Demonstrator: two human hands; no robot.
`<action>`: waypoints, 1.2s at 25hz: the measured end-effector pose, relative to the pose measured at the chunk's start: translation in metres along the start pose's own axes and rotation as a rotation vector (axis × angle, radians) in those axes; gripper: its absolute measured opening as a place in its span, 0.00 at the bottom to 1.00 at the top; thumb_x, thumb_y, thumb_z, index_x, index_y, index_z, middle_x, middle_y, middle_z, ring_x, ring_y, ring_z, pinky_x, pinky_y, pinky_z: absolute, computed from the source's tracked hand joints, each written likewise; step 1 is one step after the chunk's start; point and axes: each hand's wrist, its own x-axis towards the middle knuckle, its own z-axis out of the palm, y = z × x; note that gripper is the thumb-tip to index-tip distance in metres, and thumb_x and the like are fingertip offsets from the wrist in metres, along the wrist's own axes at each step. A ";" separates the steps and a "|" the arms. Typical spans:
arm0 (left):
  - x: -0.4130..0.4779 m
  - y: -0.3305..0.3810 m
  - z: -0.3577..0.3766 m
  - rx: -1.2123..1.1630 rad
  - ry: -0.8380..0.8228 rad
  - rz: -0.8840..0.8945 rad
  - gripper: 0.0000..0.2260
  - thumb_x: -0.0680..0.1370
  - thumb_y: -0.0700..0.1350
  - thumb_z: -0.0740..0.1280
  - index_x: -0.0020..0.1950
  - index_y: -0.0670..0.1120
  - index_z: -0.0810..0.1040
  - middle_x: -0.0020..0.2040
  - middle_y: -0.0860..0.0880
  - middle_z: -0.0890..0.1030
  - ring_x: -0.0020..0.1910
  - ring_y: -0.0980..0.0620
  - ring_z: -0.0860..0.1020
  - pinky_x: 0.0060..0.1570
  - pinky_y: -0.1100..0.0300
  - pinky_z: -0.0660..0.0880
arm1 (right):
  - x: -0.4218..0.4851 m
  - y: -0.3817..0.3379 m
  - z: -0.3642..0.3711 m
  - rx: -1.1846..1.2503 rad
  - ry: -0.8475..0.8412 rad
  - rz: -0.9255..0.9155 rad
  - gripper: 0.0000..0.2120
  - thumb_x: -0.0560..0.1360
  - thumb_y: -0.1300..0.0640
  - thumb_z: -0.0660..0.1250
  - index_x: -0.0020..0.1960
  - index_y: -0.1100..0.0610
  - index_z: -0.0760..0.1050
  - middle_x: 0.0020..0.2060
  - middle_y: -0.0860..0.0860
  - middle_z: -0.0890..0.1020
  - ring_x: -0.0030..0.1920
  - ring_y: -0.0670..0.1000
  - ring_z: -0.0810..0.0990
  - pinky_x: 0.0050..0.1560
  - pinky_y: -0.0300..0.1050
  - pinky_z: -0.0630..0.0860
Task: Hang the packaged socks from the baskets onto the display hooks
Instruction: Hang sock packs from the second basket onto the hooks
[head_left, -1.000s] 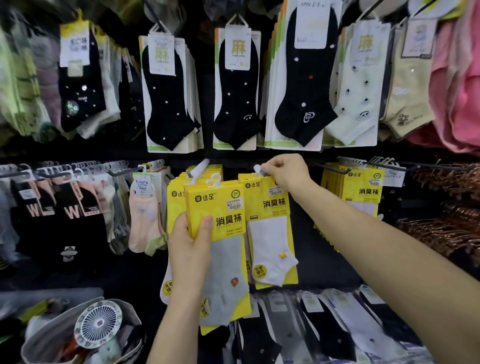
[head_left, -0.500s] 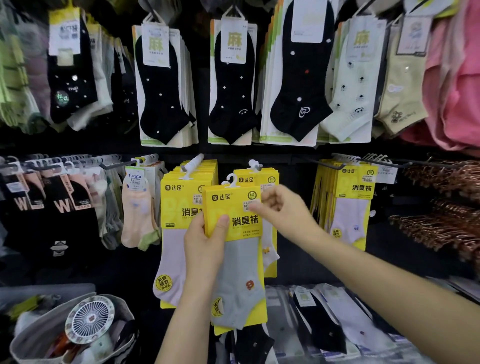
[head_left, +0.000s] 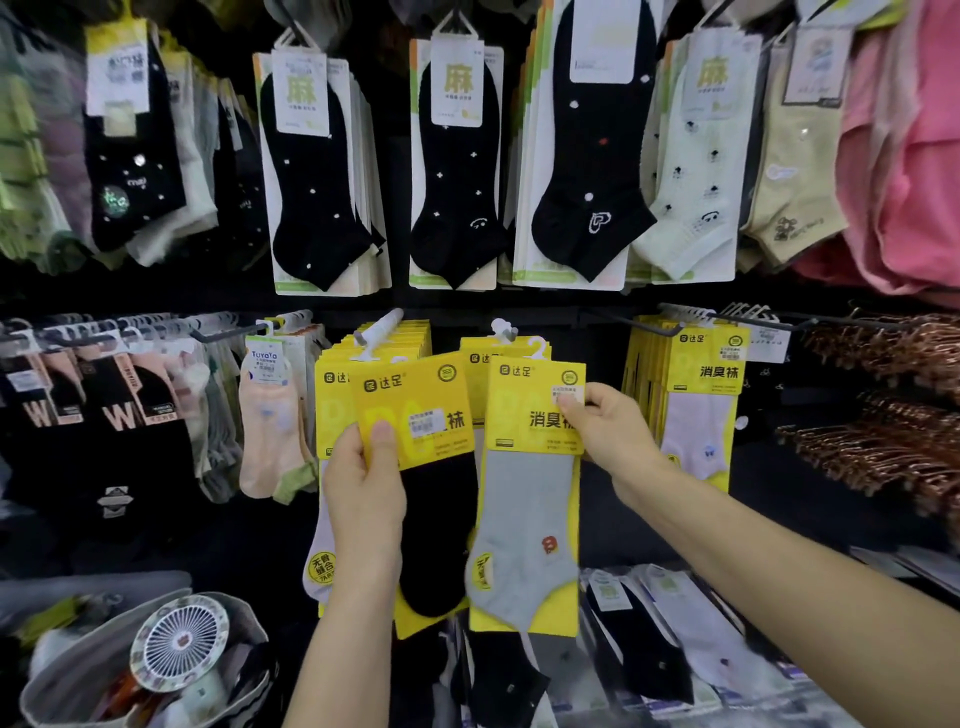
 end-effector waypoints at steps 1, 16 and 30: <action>0.003 0.002 -0.004 -0.004 -0.002 0.010 0.09 0.81 0.46 0.59 0.42 0.49 0.75 0.44 0.47 0.79 0.45 0.49 0.75 0.49 0.49 0.74 | 0.005 -0.002 -0.001 -0.008 0.013 -0.011 0.05 0.79 0.56 0.62 0.46 0.50 0.76 0.43 0.47 0.83 0.42 0.42 0.81 0.36 0.33 0.74; -0.012 0.003 0.015 0.016 -0.149 -0.046 0.08 0.79 0.46 0.63 0.44 0.44 0.78 0.45 0.39 0.82 0.45 0.39 0.79 0.48 0.40 0.75 | 0.016 -0.007 0.013 -0.197 0.232 -0.180 0.05 0.75 0.51 0.66 0.48 0.51 0.71 0.43 0.48 0.78 0.42 0.45 0.76 0.44 0.41 0.73; -0.025 -0.019 0.038 0.081 -0.232 -0.146 0.04 0.78 0.43 0.65 0.46 0.51 0.77 0.46 0.49 0.83 0.47 0.52 0.81 0.49 0.54 0.78 | 0.021 -0.052 -0.001 -0.355 -0.038 -0.225 0.08 0.78 0.56 0.62 0.40 0.53 0.76 0.37 0.49 0.77 0.35 0.45 0.72 0.35 0.39 0.69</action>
